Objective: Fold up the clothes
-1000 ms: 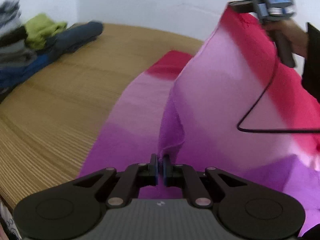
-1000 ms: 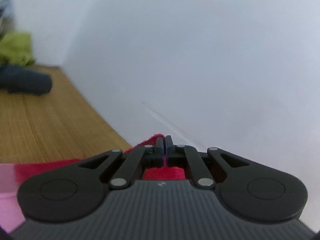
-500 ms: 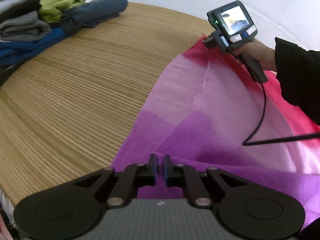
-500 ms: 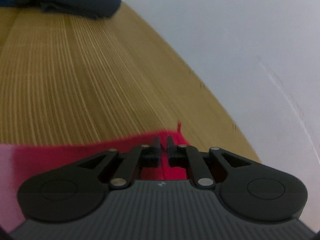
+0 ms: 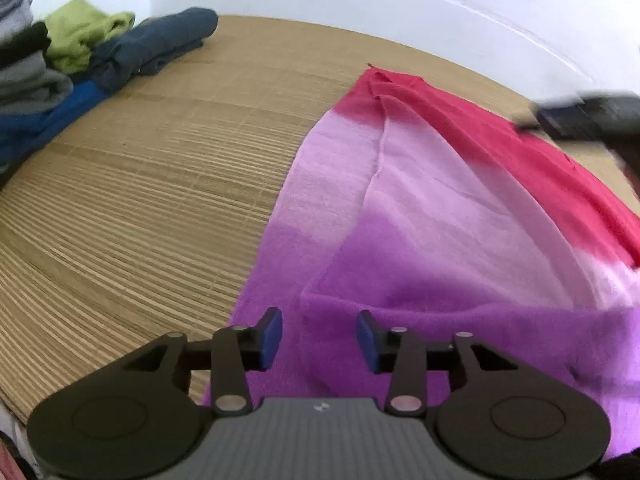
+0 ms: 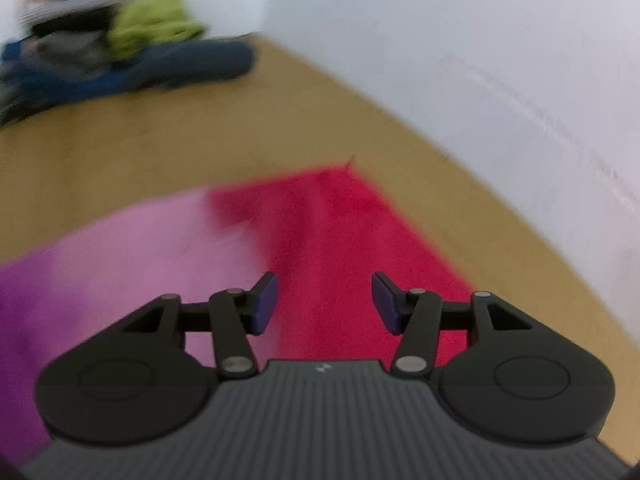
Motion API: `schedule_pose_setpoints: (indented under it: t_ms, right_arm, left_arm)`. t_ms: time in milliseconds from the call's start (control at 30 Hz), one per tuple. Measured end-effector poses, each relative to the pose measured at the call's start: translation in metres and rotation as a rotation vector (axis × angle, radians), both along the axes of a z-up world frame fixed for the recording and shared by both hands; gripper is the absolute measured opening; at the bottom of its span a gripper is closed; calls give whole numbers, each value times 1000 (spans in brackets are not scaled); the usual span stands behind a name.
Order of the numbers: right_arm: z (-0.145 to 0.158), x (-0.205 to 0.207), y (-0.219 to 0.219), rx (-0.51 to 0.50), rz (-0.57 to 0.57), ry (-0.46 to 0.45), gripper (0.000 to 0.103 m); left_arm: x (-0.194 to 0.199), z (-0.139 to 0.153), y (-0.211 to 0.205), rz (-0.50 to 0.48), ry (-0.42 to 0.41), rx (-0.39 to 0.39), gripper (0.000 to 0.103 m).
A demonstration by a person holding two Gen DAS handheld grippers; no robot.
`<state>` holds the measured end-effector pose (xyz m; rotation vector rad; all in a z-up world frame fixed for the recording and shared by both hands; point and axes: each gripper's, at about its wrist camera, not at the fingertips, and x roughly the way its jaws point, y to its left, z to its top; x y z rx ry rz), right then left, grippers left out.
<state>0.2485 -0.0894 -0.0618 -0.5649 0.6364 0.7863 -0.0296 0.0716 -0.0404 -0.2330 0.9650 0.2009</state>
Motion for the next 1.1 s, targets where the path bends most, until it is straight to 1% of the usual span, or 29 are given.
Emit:
schedule_pose_setpoints:
  t_ms: [67,133,200,267,433,533,600,733,800,900,967,1000,1033,1067,1100]
  right_arm:
    - [-3,-42,-27,-33,45,24,54]
    - [-13,-81,-45,-76,94,28,54]
    - [-20,-121,-53,-118,129,23,54]
    - [-30,-159,-61,-157,146,7,54]
    - [-44,-224,-60,-198,149,-42,54]
    - [-44,-245,-53,-187,161,-40,54]
    - [-47,-254,-42,-180,143,-24,54]
    - [-53,-261,-14,-157,97,17,54]
    - [-55,-264,2,-132,102,44,54]
    - [-62,-269,24,-118,95,40,54]
    - [-62,-270,34,-92,65,33,54]
    - [-62,-268,37,-78,46,39,54]
    - [-62,-267,40,-63,27,47,54]
    - [-63,-266,43,-53,6,49,54]
    - [-63,-268,44,-41,-15,52,53]
  left_arm:
    - [-8,1,-4,0,-8,-4,45]
    - [-17,2,-10,-3,-9,14,47]
    - [-27,3,-16,-4,-8,43,53]
    - [-34,1,-19,-2,-7,64,56]
    - [-33,-4,-17,-55,-8,6,58]
    - [-26,-10,-17,-101,-20,-9,60]
    - [-22,-16,-14,-127,-11,-20,60]
    - [-18,-22,-3,-154,-5,-53,61]
    - [-16,-22,1,-183,-8,-63,62]
    - [-11,-22,4,-239,-17,-67,62]
    - [-5,-22,3,-276,-23,-77,58]
    - [-2,-22,2,-298,-26,-91,47]
    - [1,-21,2,-322,-26,-106,39]
    - [3,-21,1,-341,-23,-122,22]
    - [5,-20,0,-356,-22,-135,9]
